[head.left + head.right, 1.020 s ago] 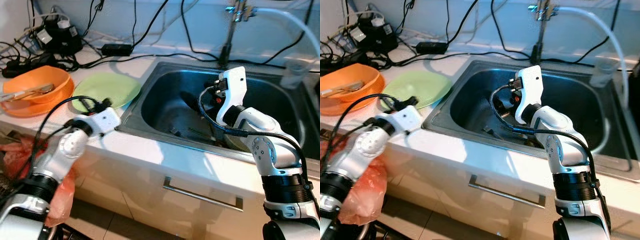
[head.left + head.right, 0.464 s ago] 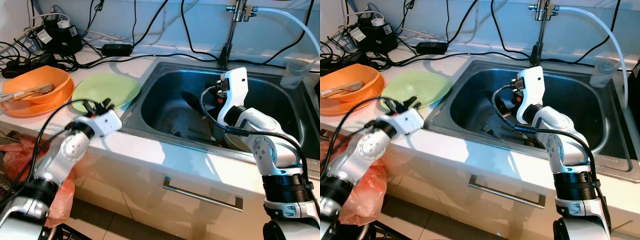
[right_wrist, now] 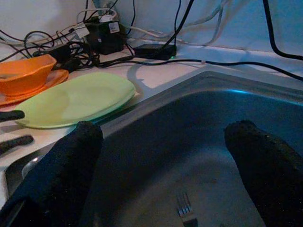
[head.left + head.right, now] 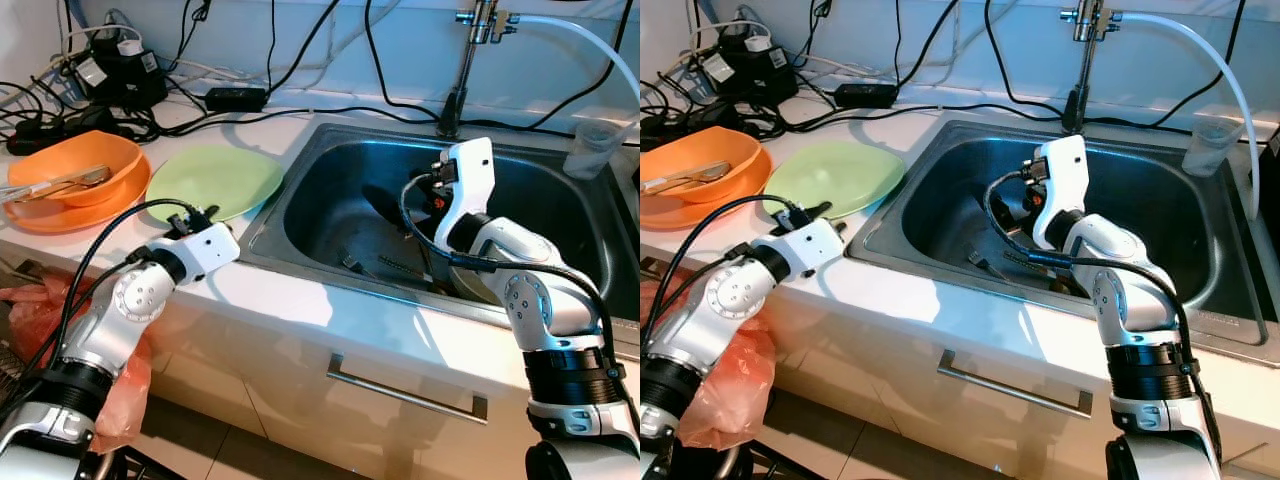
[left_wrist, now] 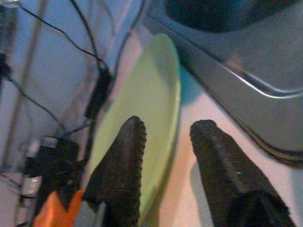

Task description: Kitchen organization

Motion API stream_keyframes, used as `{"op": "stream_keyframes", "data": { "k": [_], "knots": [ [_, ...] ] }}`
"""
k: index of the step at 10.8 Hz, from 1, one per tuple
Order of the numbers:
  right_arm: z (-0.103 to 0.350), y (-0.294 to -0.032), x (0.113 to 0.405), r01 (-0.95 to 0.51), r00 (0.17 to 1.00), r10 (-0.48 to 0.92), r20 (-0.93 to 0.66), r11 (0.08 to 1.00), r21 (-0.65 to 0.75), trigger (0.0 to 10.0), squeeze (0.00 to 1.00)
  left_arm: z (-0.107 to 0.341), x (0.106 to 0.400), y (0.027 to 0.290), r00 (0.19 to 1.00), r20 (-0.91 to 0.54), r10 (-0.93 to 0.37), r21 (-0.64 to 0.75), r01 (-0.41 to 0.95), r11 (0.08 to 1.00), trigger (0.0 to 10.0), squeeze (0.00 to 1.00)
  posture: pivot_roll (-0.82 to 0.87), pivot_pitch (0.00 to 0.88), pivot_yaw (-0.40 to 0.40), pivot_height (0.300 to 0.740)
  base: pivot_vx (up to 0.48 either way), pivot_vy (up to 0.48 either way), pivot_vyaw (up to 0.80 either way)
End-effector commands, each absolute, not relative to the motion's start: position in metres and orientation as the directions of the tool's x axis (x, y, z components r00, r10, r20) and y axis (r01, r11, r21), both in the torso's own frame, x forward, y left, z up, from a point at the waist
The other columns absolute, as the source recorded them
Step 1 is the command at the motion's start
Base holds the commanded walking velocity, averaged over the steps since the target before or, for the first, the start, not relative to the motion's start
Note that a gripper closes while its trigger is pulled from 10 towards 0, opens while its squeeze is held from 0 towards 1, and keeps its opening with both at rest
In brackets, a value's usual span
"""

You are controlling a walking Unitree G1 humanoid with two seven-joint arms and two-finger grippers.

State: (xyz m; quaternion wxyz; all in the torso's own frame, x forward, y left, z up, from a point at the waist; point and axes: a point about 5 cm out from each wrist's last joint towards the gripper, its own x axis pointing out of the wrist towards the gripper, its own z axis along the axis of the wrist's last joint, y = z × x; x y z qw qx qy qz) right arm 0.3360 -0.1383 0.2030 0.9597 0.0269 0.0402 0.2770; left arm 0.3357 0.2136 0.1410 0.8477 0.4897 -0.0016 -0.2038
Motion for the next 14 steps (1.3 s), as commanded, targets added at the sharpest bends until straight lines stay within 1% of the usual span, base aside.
{"op": "stream_keyframes", "data": {
  "k": [1,3,5,7,12,14],
  "knots": [
    [0.209,-0.137,0.338,-0.534,0.842,0.538,-0.037,0.842,0.078,10.0,0.0,0.15,0.34,0.218,0.916,-0.209,-0.342,0.833,0.35,0.429,10.0,1.0,0.05,0.0,0.046,0.74,0.0,0.0,0.0],
    [0.209,-0.137,0.337,-0.532,0.844,0.536,-0.035,0.843,0.081,10.0,0.0,0.15,0.343,0.224,0.906,-0.26,-0.333,0.837,0.384,0.39,10.0,1.0,0.05,0.0,0.046,0.74,0.0,0.0,0.0],
    [0.209,-0.136,0.337,-0.532,0.844,0.536,-0.034,0.843,0.083,10.0,0.0,0.145,0.343,0.234,0.897,-0.328,-0.298,0.832,0.423,0.358,10.0,1.0,0.04,0.0,0.054,0.74,0.0,0.0,0.0],
    [0.209,-0.136,0.336,-0.536,0.841,0.541,-0.035,0.84,0.085,10.0,0.0,0.141,0.344,0.237,0.89,-0.353,-0.287,0.827,0.441,0.349,10.0,1.0,0.04,0.0,0.056,0.74,0.0,0.0,0.0],
    [0.208,-0.136,0.334,-0.54,0.838,0.545,-0.04,0.837,0.087,10.0,0.0,0.13,0.346,0.244,0.864,-0.434,-0.257,0.819,0.497,0.288,10.0,1.0,0.03,0.0,0.058,0.74,0.0,0.0,0.0],
    [0.209,-0.136,0.333,-0.539,0.838,0.544,-0.038,0.838,0.087,10.0,0.0,0.128,0.349,0.248,0.87,-0.446,-0.211,0.835,0.489,0.253,10.0,1.0,0.03,0.0,0.058,0.74,0.0,0.0,0.0]
  ]
}}
